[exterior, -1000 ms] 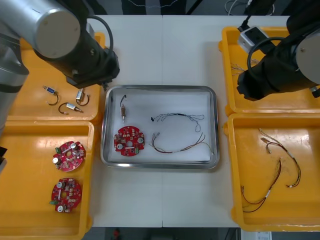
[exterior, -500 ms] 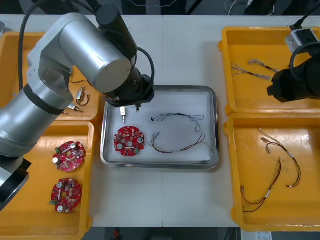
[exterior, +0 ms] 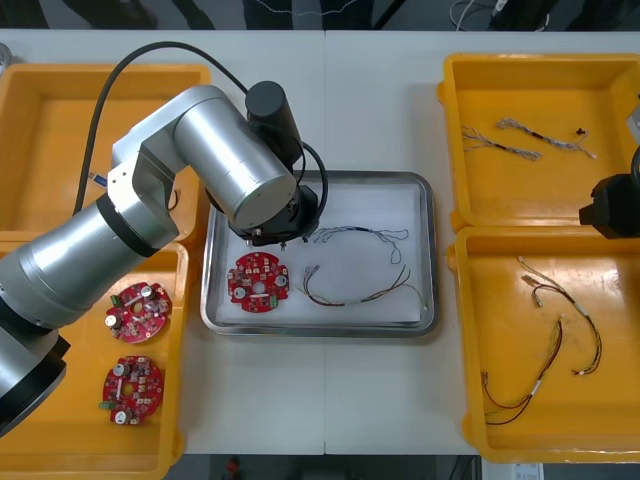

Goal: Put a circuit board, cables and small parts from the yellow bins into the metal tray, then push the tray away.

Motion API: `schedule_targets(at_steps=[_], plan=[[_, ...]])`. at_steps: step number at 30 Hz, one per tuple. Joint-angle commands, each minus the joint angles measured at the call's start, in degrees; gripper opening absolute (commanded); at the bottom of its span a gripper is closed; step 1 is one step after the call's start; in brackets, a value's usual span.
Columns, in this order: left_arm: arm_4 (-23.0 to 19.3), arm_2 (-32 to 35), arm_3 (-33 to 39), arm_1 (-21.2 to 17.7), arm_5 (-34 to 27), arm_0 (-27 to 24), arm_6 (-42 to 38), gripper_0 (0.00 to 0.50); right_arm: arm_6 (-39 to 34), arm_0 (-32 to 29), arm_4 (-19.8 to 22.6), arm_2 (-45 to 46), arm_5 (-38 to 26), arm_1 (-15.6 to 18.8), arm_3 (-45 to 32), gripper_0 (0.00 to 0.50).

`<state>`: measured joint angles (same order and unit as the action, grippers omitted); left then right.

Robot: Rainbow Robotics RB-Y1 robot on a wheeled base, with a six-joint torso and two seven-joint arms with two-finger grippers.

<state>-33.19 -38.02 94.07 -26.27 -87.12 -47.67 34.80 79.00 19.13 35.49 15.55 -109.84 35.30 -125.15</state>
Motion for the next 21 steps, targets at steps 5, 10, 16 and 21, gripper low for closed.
schedule_targets(at_steps=[5, 10, 16, 21], plan=[[1.3, -1.7, -2.3, 1.2, 2.3, -2.1, 1.9, 0.001, -2.2, -5.0, 0.7, 3.6, -0.2, 1.9, -1.9, 0.5], [1.6, -1.8, -3.2, 1.2, 3.3, -2.1, 2.2, 0.001, -2.5, -6.0, 1.4, 3.9, -0.2, 1.6, -1.9, 0.5], [1.6, -1.7, -3.3, 1.2, 3.9, -2.1, 2.1, 0.093, -3.0, -6.3, 1.7, 4.3, -0.2, 1.1, -1.8, 0.5], [1.6, -1.8, -3.2, 1.0, 4.2, -2.1, 1.9, 0.5, -3.2, -6.6, 1.8, 4.3, -0.2, 1.1, -1.8, 0.5]])
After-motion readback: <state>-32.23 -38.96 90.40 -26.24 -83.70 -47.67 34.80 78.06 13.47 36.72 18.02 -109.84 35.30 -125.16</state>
